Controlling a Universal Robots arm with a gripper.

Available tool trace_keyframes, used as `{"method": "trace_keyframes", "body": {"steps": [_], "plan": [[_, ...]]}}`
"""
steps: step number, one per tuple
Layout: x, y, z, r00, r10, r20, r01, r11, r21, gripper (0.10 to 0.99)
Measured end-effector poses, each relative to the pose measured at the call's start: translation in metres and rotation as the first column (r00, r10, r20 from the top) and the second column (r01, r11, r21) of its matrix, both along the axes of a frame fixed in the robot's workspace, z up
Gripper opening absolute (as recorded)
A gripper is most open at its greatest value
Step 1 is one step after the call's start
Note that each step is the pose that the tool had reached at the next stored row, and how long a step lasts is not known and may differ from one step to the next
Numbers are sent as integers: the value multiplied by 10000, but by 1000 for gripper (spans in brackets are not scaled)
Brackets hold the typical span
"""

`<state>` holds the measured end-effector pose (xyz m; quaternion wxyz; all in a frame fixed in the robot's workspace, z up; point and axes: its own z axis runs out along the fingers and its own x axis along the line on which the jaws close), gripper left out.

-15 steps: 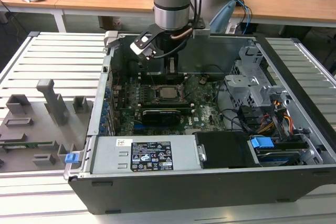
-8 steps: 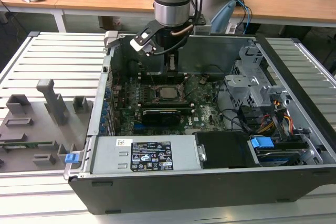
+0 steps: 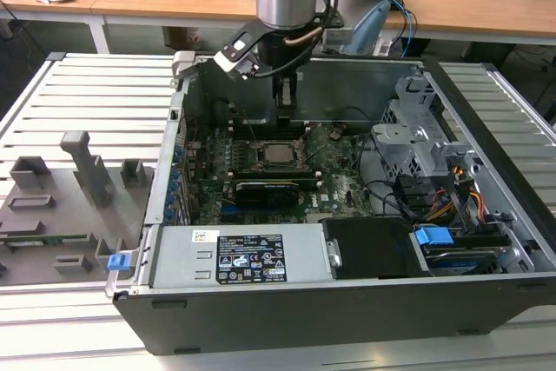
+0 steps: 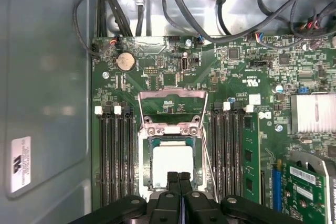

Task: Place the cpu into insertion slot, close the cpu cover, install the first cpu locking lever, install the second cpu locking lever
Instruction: 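Close the cpu cover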

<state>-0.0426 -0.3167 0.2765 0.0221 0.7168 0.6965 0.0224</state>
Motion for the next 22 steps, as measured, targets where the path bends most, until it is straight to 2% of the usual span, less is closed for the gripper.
{"method": "trace_keyframes", "body": {"steps": [2, 6, 10, 12, 13, 16, 22], "plan": [[0, 0, 90, 10000, 0, -2, 0, 10000, -2, 110], [-3, -11, 95, 10000, 1, -1, -1, 10000, 0, 110], [4, -75, 95, 10000, -1, -2, 1, 10000, 0, 110], [60, -80, 94, 10000, 0, -8, 0, 10000, 1, 110], [121, -81, 95, 10000, -1, -18, 1, 10000, -1, 110], [231, -81, 93, 10000, -1, -29, 1, 10000, 0, 110], [378, -81, 84, 10000, 17, -47, -17, 10000, 5, 110]]}}
